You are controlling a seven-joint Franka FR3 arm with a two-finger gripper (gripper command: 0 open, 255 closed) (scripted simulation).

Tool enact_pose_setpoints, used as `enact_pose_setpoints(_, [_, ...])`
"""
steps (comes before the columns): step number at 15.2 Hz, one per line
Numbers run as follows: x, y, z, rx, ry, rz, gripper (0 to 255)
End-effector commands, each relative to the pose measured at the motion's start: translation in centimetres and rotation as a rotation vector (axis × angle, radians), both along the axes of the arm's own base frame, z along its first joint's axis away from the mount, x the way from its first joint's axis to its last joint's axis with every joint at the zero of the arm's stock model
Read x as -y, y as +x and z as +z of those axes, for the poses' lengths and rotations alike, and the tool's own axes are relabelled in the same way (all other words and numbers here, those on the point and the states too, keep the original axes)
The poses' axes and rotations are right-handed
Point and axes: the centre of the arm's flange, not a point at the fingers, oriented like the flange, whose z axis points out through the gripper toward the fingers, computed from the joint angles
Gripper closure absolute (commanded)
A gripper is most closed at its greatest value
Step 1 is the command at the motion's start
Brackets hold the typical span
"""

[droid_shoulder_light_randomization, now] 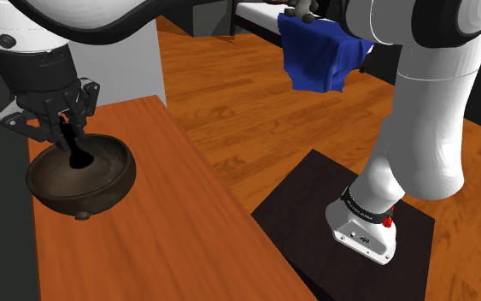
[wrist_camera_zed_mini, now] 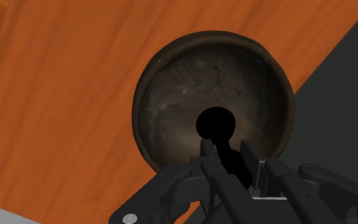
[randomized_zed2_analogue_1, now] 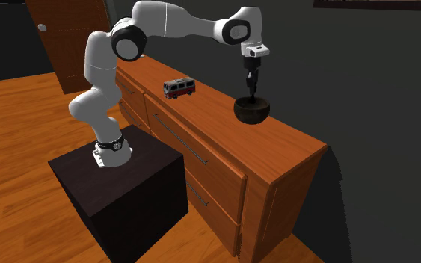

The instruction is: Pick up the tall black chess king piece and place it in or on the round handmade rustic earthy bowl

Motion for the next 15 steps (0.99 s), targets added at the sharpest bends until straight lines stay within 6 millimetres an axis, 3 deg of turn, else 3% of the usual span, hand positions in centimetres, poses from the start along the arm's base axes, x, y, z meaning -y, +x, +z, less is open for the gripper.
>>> enact_pose_setpoints(1, [0.0,0.0,0.0,0.000,0.000,0.000,255])
enact_pose_setpoints(4, [0.0,0.0,0.0,0.000,0.000,0.000,255])
enact_pose_setpoints(5, [0.0,0.0,0.0,0.000,0.000,0.000,0])
enact_pose_setpoints(10, [0.0,0.0,0.0,0.000,0.000,0.000,0])
enact_pose_setpoints(14, [0.3,-0.7,4.9,0.000,0.000,0.000,0])
enact_pose_setpoints(15, [0.3,-0.7,4.9,0.000,0.000,0.000,0])
